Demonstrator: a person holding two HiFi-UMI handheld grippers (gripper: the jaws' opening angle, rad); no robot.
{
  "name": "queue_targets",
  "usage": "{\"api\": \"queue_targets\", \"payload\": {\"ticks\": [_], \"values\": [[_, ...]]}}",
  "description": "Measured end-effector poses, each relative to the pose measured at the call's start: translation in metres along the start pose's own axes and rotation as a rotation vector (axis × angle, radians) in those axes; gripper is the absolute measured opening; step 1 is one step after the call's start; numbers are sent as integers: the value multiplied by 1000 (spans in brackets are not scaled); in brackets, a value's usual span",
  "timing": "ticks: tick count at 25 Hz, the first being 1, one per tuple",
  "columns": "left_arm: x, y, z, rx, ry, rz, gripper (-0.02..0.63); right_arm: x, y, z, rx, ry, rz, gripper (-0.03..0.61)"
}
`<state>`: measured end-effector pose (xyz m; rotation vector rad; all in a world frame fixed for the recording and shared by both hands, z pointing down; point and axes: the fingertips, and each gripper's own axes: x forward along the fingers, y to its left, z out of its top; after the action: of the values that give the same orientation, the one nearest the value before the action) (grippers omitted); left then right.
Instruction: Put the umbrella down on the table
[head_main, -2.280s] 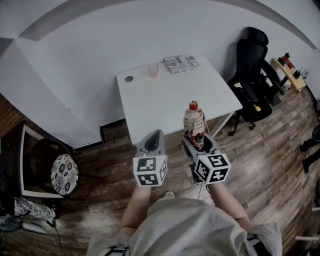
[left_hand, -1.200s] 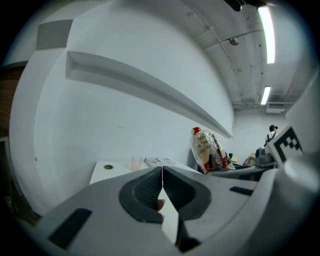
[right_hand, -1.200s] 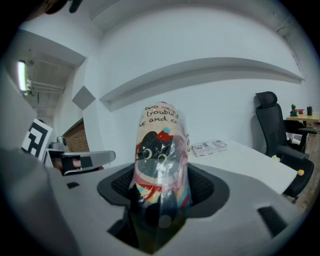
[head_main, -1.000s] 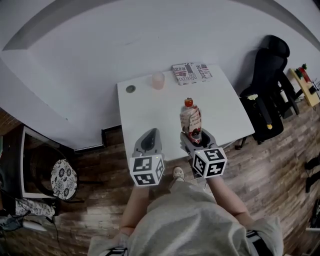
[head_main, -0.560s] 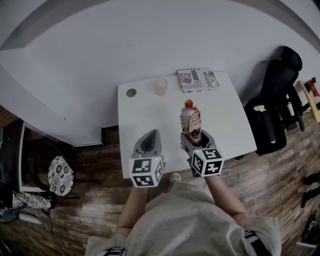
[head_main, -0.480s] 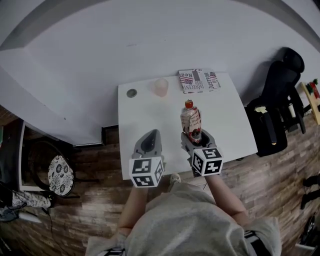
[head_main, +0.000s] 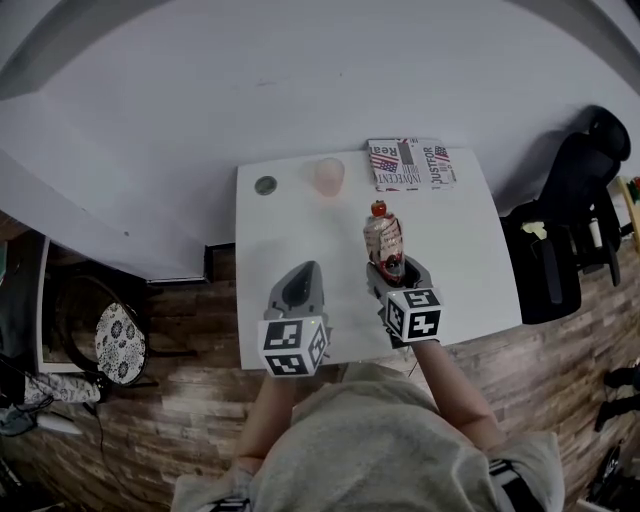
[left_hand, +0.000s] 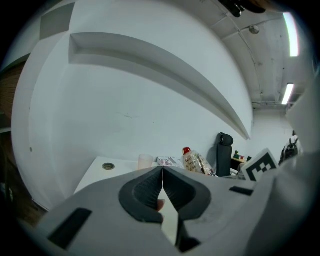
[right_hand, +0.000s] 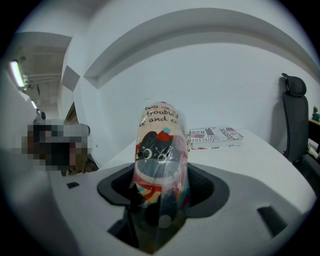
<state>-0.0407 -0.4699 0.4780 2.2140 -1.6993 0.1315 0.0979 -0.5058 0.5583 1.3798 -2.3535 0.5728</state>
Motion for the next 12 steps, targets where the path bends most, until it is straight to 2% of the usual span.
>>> {"api": "queue_targets", "payload": {"ticks": [12], "values": [[26, 1, -10, 12, 31, 17, 8, 49, -28, -35, -29, 141, 4, 276]]}}
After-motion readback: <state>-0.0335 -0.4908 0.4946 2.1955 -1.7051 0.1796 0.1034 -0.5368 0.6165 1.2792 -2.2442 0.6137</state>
